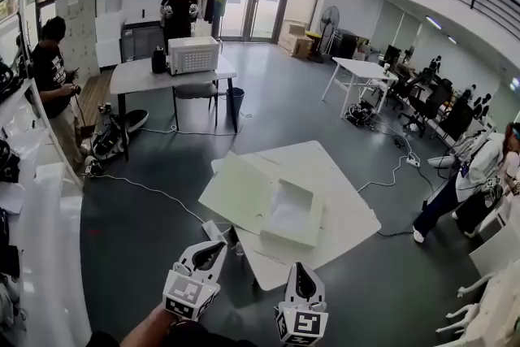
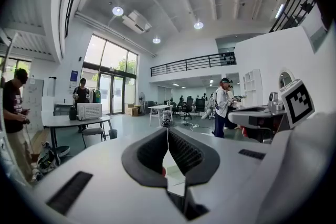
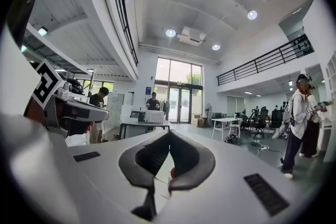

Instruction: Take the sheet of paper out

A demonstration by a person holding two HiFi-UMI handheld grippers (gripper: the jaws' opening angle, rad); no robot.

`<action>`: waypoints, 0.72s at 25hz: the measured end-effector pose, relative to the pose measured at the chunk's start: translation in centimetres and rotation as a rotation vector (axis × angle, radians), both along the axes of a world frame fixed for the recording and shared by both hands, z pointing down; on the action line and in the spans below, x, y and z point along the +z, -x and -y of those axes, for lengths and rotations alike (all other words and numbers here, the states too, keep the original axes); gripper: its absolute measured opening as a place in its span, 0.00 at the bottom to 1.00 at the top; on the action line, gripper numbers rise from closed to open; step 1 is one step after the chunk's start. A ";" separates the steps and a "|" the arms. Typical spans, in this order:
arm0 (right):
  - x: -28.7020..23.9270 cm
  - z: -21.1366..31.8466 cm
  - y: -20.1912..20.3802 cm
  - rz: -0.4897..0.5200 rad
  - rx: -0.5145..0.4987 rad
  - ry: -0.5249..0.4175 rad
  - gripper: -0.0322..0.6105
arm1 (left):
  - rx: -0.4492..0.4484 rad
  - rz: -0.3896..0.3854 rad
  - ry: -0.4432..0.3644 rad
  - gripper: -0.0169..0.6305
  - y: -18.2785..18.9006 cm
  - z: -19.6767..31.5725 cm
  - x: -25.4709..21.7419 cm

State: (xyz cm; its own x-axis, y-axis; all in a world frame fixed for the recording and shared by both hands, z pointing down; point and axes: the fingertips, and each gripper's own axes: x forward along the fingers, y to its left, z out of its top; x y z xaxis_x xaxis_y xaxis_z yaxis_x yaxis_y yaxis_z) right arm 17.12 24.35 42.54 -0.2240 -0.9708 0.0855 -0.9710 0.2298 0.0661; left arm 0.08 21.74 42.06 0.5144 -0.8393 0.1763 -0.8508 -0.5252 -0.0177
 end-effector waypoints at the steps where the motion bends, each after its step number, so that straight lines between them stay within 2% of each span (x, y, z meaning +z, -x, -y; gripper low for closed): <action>1: 0.1 1.2 0.6 -0.001 0.012 0.004 0.08 | 0.011 -0.002 -0.001 0.06 0.5 1.5 0.0; 10: -0.6 10.3 5.7 -0.013 0.114 0.034 0.07 | 0.121 -0.023 0.019 0.06 4.9 12.4 -0.6; 18: -0.6 15.1 8.7 -0.024 0.218 0.040 0.07 | 0.227 -0.027 0.026 0.06 7.6 18.6 -0.4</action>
State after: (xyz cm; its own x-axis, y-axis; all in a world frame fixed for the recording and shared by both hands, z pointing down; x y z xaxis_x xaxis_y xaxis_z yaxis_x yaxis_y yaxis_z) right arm 8.41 9.29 41.93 -0.0066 -0.9918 0.1274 -0.9963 0.0175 0.0845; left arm -7.49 3.15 41.66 0.6943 -0.6969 0.1798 -0.7108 -0.7031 0.0198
